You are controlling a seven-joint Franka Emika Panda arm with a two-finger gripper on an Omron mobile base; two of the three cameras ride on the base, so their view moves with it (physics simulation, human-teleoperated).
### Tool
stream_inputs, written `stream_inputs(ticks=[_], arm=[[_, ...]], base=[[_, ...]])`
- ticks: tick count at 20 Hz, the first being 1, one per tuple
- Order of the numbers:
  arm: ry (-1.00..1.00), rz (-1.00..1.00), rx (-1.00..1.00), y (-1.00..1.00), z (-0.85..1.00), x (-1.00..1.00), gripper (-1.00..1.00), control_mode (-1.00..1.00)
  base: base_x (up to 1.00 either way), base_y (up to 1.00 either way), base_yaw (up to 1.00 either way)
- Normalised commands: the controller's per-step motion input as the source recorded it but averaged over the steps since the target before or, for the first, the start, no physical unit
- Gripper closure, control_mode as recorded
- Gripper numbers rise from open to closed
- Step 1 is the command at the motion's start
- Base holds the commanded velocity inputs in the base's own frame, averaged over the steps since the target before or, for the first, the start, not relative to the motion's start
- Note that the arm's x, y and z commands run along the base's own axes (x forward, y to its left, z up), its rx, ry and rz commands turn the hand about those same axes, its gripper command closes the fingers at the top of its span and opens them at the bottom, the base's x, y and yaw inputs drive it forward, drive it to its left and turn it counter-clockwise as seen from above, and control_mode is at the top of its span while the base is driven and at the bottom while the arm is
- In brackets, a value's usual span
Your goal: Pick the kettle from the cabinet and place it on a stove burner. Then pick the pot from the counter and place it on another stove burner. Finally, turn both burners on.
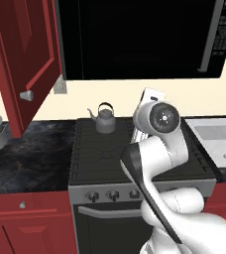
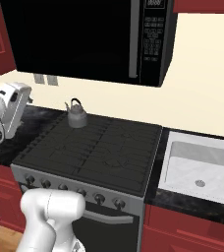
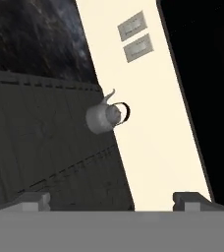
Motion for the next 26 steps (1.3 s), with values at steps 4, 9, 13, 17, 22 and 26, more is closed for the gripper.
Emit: stream_inputs(ticks=[4,9,13,17,22,26], arm=[[0.16,-0.06,-0.14,0.08,0.11,-0.45,-1.00,-1.00],[0.00,-0.03,-0.02,0.00,-0.08,-0.64,-1.00,-1.00],[-0.01,-0.03,-0.01,0.00,-0.04,-0.59,-1.00,-1.00],[0.00,-0.01,-0.03,0.00,0.00,-0.46,-1.00,-1.00],[0.01,0.00,-0.01,-0.01,-0.02,-0.11,-1.00,-1.00],[0.00,0.00,0.00,0.00,0.00,0.00,-1.00,-1.00]], base=[[0.00,0.00,0.00],[0.00,0.00,0.00],[0.00,0.00,0.00],[0.00,0.00,0.00],[0.00,0.00,0.00],[0.00,0.00,0.00]])
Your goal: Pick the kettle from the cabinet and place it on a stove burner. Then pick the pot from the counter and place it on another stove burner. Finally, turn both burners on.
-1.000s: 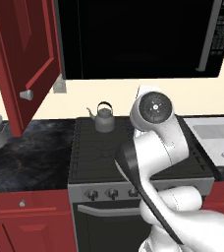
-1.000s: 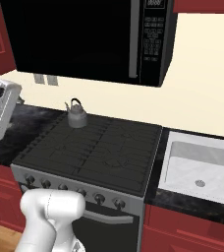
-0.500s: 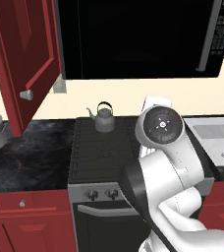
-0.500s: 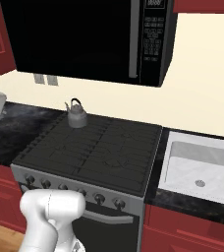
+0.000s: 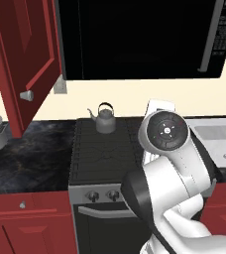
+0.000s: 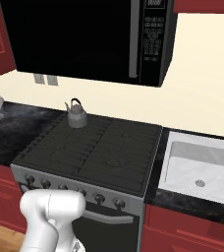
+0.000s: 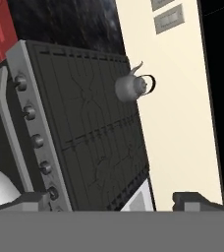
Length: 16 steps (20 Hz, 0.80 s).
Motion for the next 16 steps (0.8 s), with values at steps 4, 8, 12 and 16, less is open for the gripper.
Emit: stream_inputs(ticks=[4,8,12,16], arm=[[-0.03,-0.03,0.00,0.00,0.00,-0.16,-1.00,-1.00],[-0.04,-0.03,0.00,0.00,0.00,-0.12,-1.00,1.00],[0.00,0.00,0.00,0.00,0.00,0.00,-1.00,1.00],[0.00,0.00,0.00,0.00,0.00,0.00,-1.00,1.00]], base=[[0.00,0.00,0.00],[-0.55,0.01,-0.11],[-0.77,0.05,-0.16],[-0.71,0.12,-0.17]])
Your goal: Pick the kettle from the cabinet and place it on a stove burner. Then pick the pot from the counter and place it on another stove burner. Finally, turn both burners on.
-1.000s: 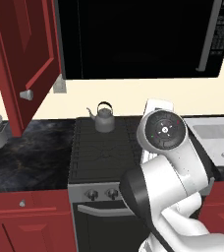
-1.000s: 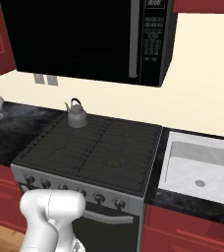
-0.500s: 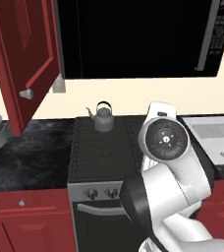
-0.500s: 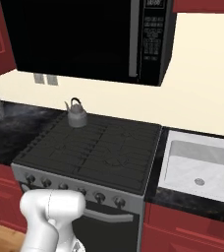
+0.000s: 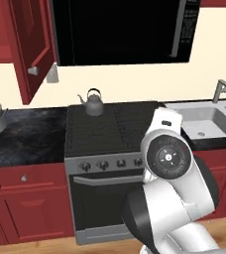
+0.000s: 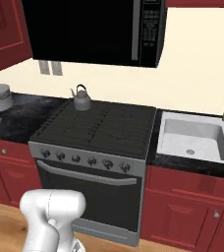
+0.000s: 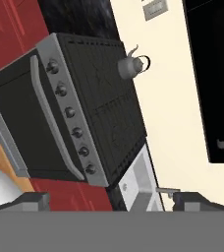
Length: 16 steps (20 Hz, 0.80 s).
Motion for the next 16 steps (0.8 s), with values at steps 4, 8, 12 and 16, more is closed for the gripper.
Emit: stream_inputs(ticks=[4,8,12,16], arm=[[0.00,0.00,0.00,0.00,0.00,0.00,-1.00,1.00],[0.00,0.00,0.00,0.00,0.00,0.00,-1.00,1.00],[0.00,0.00,0.00,0.00,0.00,0.00,-1.00,1.00],[0.00,0.00,0.00,0.00,0.00,0.00,-1.00,1.00]], base=[[-0.63,0.33,-0.16],[-0.44,0.62,-0.13],[-0.37,0.71,-0.11],[-0.27,0.89,-0.11]])
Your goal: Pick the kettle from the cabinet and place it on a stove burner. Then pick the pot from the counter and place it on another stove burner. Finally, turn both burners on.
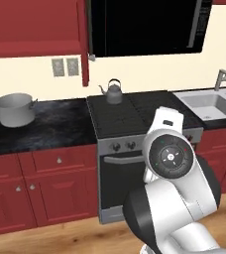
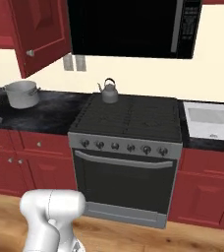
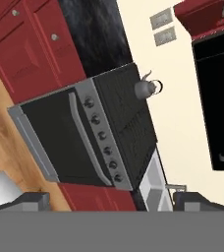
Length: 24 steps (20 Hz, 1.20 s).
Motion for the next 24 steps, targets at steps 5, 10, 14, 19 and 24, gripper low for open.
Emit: stream_inputs(ticks=[5,10,14,19,24], arm=[[0.00,0.00,0.00,0.00,0.00,0.00,-1.00,1.00],[0.00,0.00,0.00,0.00,0.00,0.00,-1.00,1.00],[0.00,0.00,0.00,0.00,0.00,0.00,-1.00,1.00],[0.00,0.00,0.00,0.00,0.00,0.00,-1.00,1.00],[0.00,0.00,0.00,0.00,0.00,0.00,-1.00,1.00]], base=[[-0.20,0.91,-0.11],[-0.11,0.86,-0.10],[0.03,0.95,-0.12],[0.27,0.78,-0.12],[0.54,0.33,-0.07]])
